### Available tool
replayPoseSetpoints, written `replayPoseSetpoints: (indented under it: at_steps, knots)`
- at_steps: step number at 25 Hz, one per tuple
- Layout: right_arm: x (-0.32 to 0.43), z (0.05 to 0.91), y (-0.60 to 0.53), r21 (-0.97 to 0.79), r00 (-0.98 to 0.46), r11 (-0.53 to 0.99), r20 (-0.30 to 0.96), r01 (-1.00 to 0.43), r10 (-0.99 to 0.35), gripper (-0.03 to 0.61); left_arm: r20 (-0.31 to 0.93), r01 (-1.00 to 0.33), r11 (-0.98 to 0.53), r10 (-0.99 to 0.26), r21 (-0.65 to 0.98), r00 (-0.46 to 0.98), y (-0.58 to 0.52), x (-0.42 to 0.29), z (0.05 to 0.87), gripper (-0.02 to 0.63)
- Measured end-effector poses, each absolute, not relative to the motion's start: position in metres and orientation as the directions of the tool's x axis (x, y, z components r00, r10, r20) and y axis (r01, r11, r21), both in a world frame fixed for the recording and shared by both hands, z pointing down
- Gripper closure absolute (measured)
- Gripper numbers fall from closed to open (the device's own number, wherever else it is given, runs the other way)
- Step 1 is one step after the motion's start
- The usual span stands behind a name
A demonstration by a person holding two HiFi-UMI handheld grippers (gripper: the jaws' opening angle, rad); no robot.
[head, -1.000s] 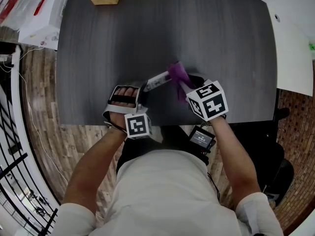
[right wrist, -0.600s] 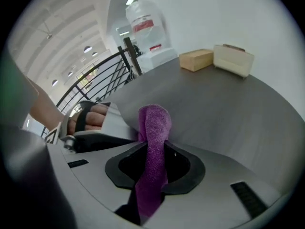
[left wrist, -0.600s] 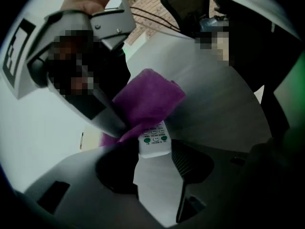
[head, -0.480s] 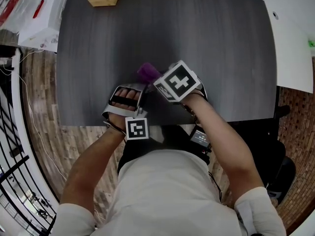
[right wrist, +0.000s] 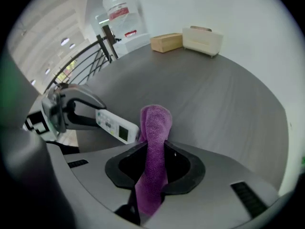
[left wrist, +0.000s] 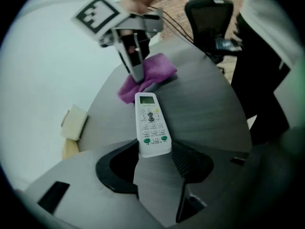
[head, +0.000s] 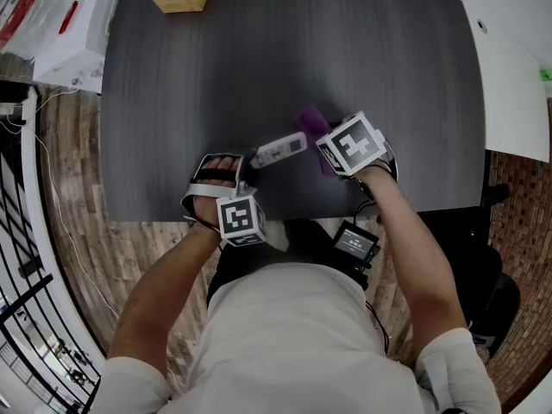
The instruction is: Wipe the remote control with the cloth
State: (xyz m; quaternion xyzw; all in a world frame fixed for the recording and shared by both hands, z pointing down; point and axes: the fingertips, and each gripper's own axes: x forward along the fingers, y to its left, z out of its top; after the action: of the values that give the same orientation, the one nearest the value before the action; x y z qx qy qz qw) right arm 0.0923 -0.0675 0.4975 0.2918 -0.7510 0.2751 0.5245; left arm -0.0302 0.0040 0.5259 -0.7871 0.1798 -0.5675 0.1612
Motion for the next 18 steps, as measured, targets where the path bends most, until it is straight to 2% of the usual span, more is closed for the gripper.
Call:
replayPoseSetpoints:
  at_steps: [2,4,5,7,8,9,10,11,12,18]
  knots:
    - [0.111,0.5,-0.064,-0.076,-0.259,0.666,0.949,-0.742,-0.18,0.486,0.883,-0.223,-0.94,-0.325,-0.26,0.339,0.013,-0.027,0.526,0.402]
    - [0.118,0.498,-0.058,-0.096,-0.291,0.639,0.934,-0.763,-0.207,0.486,0.878,-0.363,-0.929,-0.117,0.067,0.464,0.03,-0.015,0.523,0.402]
    - [0.119,0.496,-0.055,-0.105,-0.306,0.629,0.926,-0.77,-0.221,0.486,0.827,-0.426,-0.862,-0.013,0.276,0.562,0.039,-0.007,0.518,0.402]
    - [0.12,0.495,-0.049,-0.115,-0.329,0.617,0.912,-0.779,-0.246,0.486,0.6,-0.454,-0.549,0.111,0.702,0.793,0.048,0.011,0.501,0.402]
    - [0.119,0.492,-0.046,-0.119,-0.342,0.613,0.903,-0.781,-0.259,0.486,0.444,-0.392,-0.323,0.103,0.861,0.89,0.047,0.018,0.49,0.402]
    - [0.117,0.488,-0.045,-0.123,-0.355,0.611,0.894,-0.782,-0.274,0.486,0.293,-0.288,-0.098,0.047,0.953,0.955,0.042,0.022,0.479,0.402]
    - [0.114,0.483,-0.045,-0.126,-0.369,0.61,0.882,-0.783,-0.292,0.486,0.176,-0.172,0.082,-0.037,0.982,0.984,0.036,0.024,0.472,0.402]
    - [0.11,0.479,-0.046,-0.127,-0.382,0.61,0.871,-0.783,-0.309,0.486,0.103,-0.079,0.194,-0.116,0.978,0.988,0.03,0.023,0.468,0.402]
    - [0.107,0.475,-0.047,-0.126,-0.394,0.611,0.86,-0.782,-0.326,0.486,0.068,-0.025,0.245,-0.17,0.969,0.983,0.027,0.022,0.469,0.402]
    - [0.092,0.451,-0.064,-0.11,-0.453,0.598,0.763,-0.794,-0.461,0.486,0.005,0.124,0.346,-0.348,0.93,0.938,0.019,0.013,0.476,0.403]
